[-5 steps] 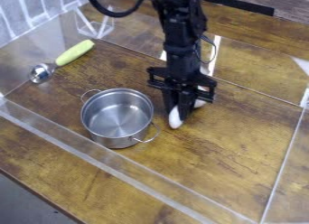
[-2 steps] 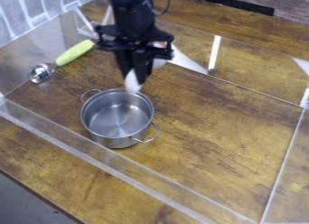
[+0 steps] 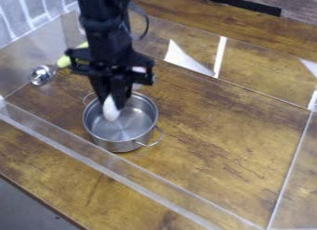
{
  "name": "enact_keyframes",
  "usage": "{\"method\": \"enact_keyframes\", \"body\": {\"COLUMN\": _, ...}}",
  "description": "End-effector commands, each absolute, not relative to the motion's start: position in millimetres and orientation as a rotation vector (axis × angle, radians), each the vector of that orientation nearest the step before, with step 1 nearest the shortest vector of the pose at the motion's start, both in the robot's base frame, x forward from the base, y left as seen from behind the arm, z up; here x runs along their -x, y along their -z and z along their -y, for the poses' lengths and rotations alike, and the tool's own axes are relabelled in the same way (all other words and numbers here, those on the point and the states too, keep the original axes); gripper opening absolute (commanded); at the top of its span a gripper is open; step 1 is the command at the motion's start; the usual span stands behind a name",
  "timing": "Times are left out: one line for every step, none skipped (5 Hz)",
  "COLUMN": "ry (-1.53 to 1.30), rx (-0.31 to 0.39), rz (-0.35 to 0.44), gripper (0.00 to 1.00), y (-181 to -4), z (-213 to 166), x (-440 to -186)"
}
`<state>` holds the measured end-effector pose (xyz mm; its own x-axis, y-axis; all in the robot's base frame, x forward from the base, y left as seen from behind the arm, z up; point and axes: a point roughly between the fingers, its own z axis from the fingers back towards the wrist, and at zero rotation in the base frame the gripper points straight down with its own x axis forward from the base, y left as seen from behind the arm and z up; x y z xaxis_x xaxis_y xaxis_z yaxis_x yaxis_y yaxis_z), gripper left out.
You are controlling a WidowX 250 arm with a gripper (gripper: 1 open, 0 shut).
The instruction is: Put the mushroom in the silver pot
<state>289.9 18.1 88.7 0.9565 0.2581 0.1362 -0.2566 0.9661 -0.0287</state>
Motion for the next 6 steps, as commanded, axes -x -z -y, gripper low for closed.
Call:
{"method": "enact_keyframes", "body": {"ry": -0.354, "rx": -0.007, "rz": 0.192, "gripper": 0.00, "y": -82.7, "z": -23.7, "x": -297.2}}
{"method": "enact_keyframes", "body": {"ry": -0.309, "rx": -0.002, "rz": 0.190, "gripper": 1.00, "y": -90.8, "z": -26.7, "x": -297.7}}
{"method": "enact_keyframes", "body": {"ry": -0.264, "rx": 0.007, "rz": 0.194, "gripper": 1.00, "y": -101.0, "z": -29.5, "x": -298.8}}
{"method": "enact_keyframes", "body": {"ry": -0.294, "rx": 0.016, "rz": 0.220, "gripper": 1.00, "y": -117.7, "z": -41.8, "x": -304.8}}
{"method": "enact_keyframes", "body": {"ry": -0.309, "rx": 0.022, "rz": 0.247, "gripper": 1.00, "y": -136.7, "z": -51.5, "x": -316.7}}
{"method": "enact_keyframes", "body": {"ry": -0.293, "rx": -0.005, "rz": 0.257, "gripper": 1.00, "y": -148.8, "z": -50.9, "x": -328.5}}
